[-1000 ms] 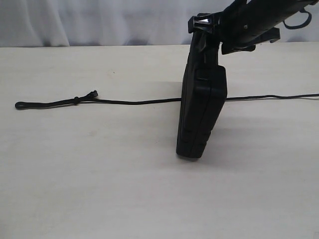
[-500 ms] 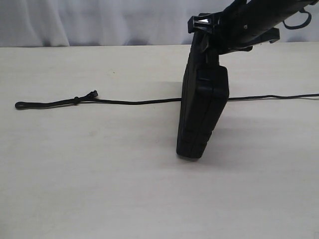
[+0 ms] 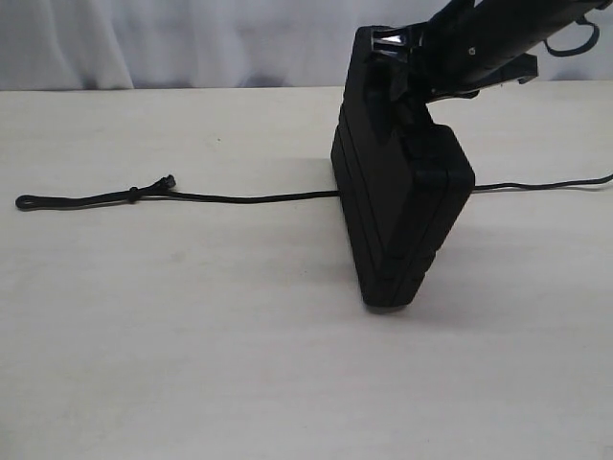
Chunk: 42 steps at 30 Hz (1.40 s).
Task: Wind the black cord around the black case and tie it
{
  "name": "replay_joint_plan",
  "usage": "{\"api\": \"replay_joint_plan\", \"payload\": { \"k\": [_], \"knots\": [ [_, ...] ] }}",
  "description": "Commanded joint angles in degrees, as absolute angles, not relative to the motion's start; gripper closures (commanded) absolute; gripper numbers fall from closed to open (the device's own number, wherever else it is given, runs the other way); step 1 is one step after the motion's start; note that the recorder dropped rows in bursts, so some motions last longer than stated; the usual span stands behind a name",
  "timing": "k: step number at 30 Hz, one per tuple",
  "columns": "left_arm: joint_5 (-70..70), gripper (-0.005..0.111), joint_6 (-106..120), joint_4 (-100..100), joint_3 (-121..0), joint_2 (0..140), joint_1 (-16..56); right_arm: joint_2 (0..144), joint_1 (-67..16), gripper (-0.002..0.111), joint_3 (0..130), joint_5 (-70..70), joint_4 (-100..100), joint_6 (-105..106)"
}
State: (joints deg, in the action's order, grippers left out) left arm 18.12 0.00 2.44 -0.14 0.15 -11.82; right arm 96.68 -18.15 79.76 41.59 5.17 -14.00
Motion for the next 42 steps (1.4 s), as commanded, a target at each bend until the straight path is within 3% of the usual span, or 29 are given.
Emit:
{"api": "replay_joint_plan", "payload": {
  "k": [1,42],
  "knots": [
    [17.72,0.107,0.0,2.48,0.0,0.0,-11.89,96.2,-18.19,0.104,79.99,41.34,4.67,-13.78],
    [17.72,0.107,0.0,2.37,0.0,0.0,-11.89,96.46,-18.19,0.104,79.89,36.04,-0.77,-20.26]
  ]
}}
